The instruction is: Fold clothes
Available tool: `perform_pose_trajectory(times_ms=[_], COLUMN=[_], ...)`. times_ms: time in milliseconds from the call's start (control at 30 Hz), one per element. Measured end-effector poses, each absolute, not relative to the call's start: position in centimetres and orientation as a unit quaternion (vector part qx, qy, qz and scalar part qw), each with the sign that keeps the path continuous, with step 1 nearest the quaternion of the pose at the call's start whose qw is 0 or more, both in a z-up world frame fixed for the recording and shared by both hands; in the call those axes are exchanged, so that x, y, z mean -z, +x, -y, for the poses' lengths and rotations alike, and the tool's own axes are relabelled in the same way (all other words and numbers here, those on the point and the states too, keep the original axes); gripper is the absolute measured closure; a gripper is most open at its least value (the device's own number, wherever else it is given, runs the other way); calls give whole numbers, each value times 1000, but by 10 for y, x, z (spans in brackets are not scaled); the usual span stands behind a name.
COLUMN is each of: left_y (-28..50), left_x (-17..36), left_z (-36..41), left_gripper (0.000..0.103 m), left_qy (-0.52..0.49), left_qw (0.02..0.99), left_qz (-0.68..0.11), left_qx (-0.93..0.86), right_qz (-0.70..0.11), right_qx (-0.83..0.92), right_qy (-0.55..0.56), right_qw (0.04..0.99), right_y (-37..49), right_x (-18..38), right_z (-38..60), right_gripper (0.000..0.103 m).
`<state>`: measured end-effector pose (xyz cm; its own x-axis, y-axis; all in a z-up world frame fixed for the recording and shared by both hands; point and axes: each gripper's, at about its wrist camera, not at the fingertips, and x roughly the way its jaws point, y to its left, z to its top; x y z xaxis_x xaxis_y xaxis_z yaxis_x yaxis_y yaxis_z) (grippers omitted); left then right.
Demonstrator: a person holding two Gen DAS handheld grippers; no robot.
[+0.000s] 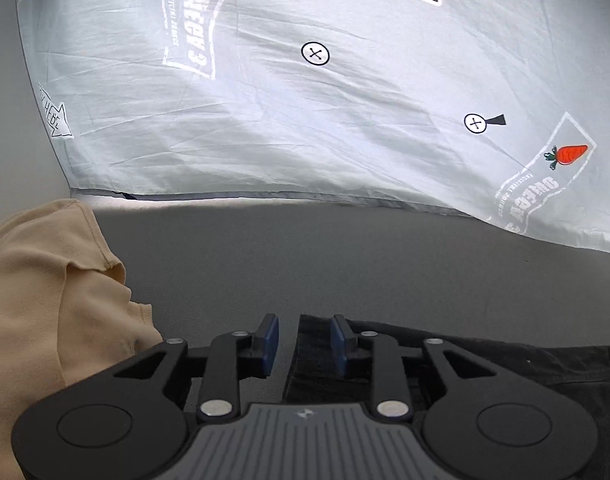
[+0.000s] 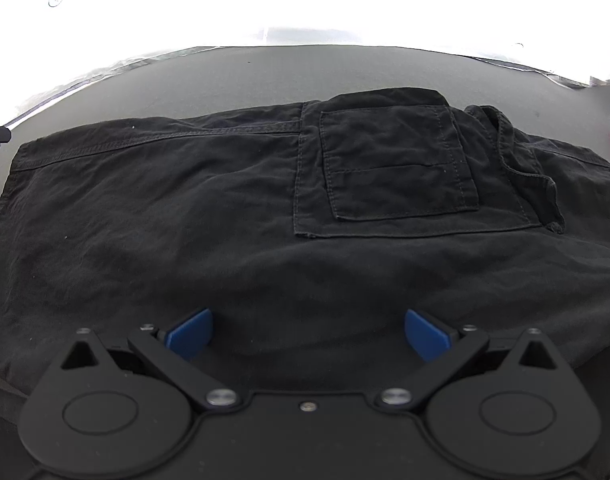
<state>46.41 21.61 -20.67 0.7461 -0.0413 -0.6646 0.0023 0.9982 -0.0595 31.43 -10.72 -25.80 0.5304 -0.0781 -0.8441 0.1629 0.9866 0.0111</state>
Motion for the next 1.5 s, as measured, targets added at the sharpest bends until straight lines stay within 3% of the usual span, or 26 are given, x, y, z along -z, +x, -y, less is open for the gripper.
perform_pose_trajectory(times_ms=[133,367,633,1000,1500], left_y=[393,277,195,134,91], left_x=[193,195,188,211,218], left_z=[-191,-139,-78,-28,46], left_gripper=[52,42,33,32,30], left_qy=[-15,-49,-46,-173,-179], left_qw=[929,909,907,867,851], left_qz=[-368,-410,-415,-465,-487], left_qx=[44,63,50,-39,-77], right_qz=[-476,-430,-386,-403,-433], right_qx=[55,47,134,289,285], right_qy=[37,2,44,117,182], right_qw=[877,902,912,860,835], right_y=[314,278,188,52,30], right_x=[258,236,199,212,249], right_z=[109,134,250,451,567], right_gripper=[0,0,0,0,1])
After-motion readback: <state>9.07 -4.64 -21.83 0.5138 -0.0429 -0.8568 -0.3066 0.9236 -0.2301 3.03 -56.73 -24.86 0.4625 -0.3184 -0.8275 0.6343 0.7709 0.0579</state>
